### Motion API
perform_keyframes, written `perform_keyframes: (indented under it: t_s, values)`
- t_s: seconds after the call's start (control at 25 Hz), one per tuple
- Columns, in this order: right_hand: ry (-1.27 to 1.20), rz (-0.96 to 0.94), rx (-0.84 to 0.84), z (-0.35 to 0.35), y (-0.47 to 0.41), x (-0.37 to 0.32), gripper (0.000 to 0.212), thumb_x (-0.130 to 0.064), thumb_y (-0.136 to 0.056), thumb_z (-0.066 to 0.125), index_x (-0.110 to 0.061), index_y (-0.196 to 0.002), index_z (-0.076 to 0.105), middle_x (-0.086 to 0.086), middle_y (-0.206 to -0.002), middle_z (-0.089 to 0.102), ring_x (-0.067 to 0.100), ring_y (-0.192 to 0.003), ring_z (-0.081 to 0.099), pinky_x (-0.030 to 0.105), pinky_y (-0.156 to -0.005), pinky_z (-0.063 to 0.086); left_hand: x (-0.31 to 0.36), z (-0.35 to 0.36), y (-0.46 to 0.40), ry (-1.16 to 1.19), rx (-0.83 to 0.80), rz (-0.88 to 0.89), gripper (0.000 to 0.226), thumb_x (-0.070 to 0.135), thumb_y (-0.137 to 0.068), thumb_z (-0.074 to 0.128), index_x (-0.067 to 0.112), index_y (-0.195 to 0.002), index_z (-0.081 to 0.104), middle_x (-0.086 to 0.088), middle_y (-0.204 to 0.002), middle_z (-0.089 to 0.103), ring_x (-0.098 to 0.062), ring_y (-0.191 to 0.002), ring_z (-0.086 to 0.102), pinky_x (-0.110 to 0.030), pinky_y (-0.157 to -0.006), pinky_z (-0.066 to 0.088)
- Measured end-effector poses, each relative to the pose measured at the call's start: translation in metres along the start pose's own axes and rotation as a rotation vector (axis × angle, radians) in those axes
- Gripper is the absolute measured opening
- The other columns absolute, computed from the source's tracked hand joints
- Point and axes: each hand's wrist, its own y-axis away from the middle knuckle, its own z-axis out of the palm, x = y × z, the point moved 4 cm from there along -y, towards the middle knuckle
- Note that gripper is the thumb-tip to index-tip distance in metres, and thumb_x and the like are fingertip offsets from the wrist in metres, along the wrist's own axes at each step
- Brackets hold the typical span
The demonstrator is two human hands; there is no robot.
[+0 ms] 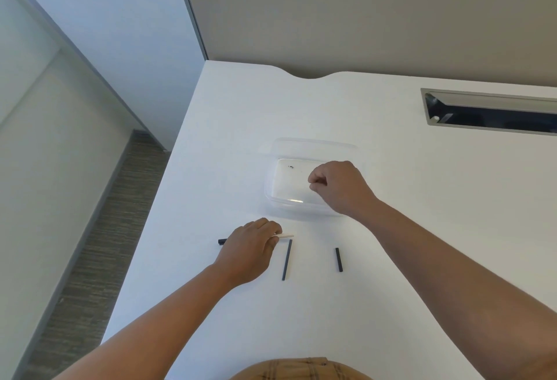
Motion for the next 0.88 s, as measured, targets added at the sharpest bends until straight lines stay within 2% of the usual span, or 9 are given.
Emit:
perform_keyframes:
  t_s: [0.12, 0.28, 0.4, 0.48, 0.64, 0.72, 0.8, 0.88]
  values:
    - [-0.097, -0.069, 0.113, 0.002, 0.033, -0.008, 0.010, -0.014, -0.090, 0.065, -0.016, -0.085, 0.073, -0.001, -0.080, 0.072, 0.019, -0.075, 0.064, 0.032, -0.070, 0.052, 0.001, -0.001, 0.007, 0.001, 0.003, -0.014, 0.019, 0.021, -0.101, 0.048, 0.021, -0.114, 0.062, 0.005, -0.101, 0.064, -0.020, -0.088, 0.060, -0.037, -0.075, 0.050]
    - [-0.271, -0.039, 0.172, 0.022, 0.072, -0.006, 0.007, -0.016, -0.088, 0.070, -0.022, -0.085, 0.073, -0.009, -0.079, 0.070, 0.010, -0.072, 0.063, 0.021, -0.070, 0.051, 0.001, 0.002, 0.023, 0.022, -0.004, -0.041, 0.020, 0.020, -0.101, 0.046, 0.022, -0.115, 0.061, 0.006, -0.103, 0.062, -0.019, -0.090, 0.059, -0.037, -0.077, 0.050]
    - [-0.267, 0.047, 0.056, 0.054, 0.089, 0.002, 0.011, -0.021, -0.087, 0.068, -0.021, -0.077, 0.071, -0.007, -0.072, 0.071, 0.014, -0.067, 0.064, 0.030, -0.068, 0.054, -0.001, 0.005, 0.036, 0.030, -0.008, -0.067, 0.020, 0.019, -0.101, 0.046, 0.023, -0.114, 0.060, 0.006, -0.102, 0.061, -0.019, -0.091, 0.058, -0.037, -0.078, 0.050]
    - [-0.257, 0.117, -0.034, 0.076, 0.095, 0.005, 0.015, -0.026, -0.087, 0.070, -0.020, -0.073, 0.070, -0.008, -0.068, 0.069, 0.013, -0.065, 0.062, 0.030, -0.066, 0.052, -0.002, 0.006, 0.043, 0.035, -0.009, -0.080, 0.019, 0.019, -0.101, 0.046, 0.023, -0.113, 0.060, 0.007, -0.101, 0.060, -0.019, -0.090, 0.057, -0.036, -0.077, 0.049]
    - [-0.173, 0.223, -0.098, 0.103, 0.095, 0.004, 0.038, -0.043, -0.085, 0.072, -0.016, -0.060, 0.059, -0.008, -0.056, 0.056, 0.014, -0.054, 0.050, 0.030, -0.055, 0.040, -0.005, 0.007, 0.056, 0.060, -0.014, -0.100, 0.017, 0.019, -0.101, 0.047, 0.024, -0.112, 0.060, 0.009, -0.097, 0.058, -0.016, -0.087, 0.054, -0.034, -0.074, 0.047]
    - [-0.123, 0.271, -0.104, 0.110, 0.095, 0.000, 0.046, -0.051, -0.081, 0.072, -0.019, -0.056, 0.051, -0.008, -0.054, 0.052, 0.015, -0.052, 0.048, 0.030, -0.054, 0.037, -0.006, 0.007, 0.061, 0.068, -0.016, -0.105, 0.017, 0.019, -0.101, 0.048, 0.024, -0.111, 0.060, 0.009, -0.097, 0.058, -0.016, -0.087, 0.055, -0.034, -0.075, 0.048]
    - [-0.070, 0.302, -0.119, 0.114, 0.095, -0.005, 0.039, -0.048, -0.078, 0.073, -0.021, -0.058, 0.054, -0.006, -0.058, 0.059, 0.016, -0.057, 0.055, 0.030, -0.057, 0.042, -0.005, 0.007, 0.064, 0.077, -0.013, -0.111, 0.018, 0.019, -0.101, 0.048, 0.024, -0.111, 0.061, 0.008, -0.099, 0.059, -0.017, -0.089, 0.055, -0.035, -0.077, 0.048]
    - [-0.039, 0.312, -0.160, 0.115, 0.097, -0.006, 0.023, -0.035, -0.076, 0.070, -0.018, -0.064, 0.063, -0.002, -0.065, 0.069, 0.021, -0.067, 0.066, 0.031, -0.064, 0.049, -0.006, 0.007, 0.066, 0.090, -0.006, -0.113, 0.017, 0.019, -0.101, 0.048, 0.025, -0.110, 0.061, 0.009, -0.098, 0.059, -0.016, -0.089, 0.055, -0.036, -0.077, 0.049]
